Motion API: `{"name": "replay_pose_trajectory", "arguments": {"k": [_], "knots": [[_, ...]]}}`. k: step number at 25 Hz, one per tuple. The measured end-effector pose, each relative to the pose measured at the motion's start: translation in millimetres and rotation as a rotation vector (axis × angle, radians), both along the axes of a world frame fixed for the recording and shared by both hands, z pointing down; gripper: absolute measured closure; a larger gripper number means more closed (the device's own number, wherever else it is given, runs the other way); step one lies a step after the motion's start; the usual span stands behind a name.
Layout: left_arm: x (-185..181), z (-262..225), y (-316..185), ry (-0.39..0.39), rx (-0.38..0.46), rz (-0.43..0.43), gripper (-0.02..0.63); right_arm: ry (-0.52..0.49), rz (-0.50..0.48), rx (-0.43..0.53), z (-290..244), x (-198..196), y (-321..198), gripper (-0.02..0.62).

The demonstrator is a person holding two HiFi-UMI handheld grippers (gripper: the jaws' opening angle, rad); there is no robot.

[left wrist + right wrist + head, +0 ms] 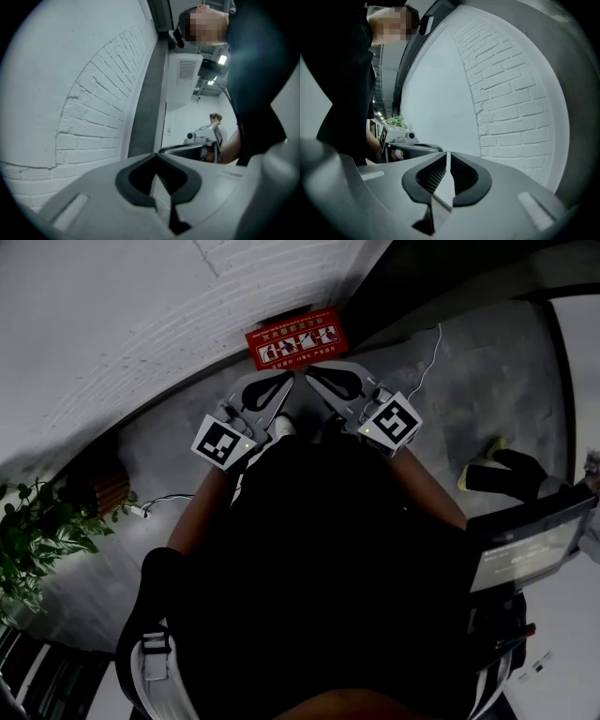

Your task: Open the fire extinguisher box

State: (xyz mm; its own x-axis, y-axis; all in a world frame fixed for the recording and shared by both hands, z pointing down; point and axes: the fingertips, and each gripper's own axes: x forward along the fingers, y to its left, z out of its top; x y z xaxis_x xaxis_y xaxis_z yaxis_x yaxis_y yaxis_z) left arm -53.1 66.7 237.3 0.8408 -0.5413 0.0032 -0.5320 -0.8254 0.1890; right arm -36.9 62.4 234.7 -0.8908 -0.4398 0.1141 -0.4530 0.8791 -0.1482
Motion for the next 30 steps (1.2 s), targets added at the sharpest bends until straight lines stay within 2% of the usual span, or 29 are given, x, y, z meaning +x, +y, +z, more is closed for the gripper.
{"name": "replay_pose_trajectory", "arguments": {"k": [6, 13, 18, 22, 28, 30], "knots": [[20, 5, -22, 0.001, -0.029, -0.067, 0.606, -0.013, -0.062, -0.012, -1, 22, -22, 0.574], [56, 9, -51, -0.02, -0.068, -0.21, 0.606, -0.042, -0.213, -0.064, 7, 57, -49, 0.575], [75, 17, -57, -0.043, -0.097, -0.304, 0.606, -0.105, -0.292, -0.123, 18, 76, -61, 0.575], [74, 23, -59, -0.067, -0.11, -0.357, 0.606, -0.104, -0.311, -0.143, 28, 82, -70, 0.575], [57, 32, -53, -0.041, -0.127, -0.343, 0.604, -0.076, -0.287, -0.149, 37, 66, -70, 0.575], [50, 38, -55, -0.034, -0.105, -0.344, 0.604, -0.066, -0.278, -0.145, 44, 60, -71, 0.575]]}}
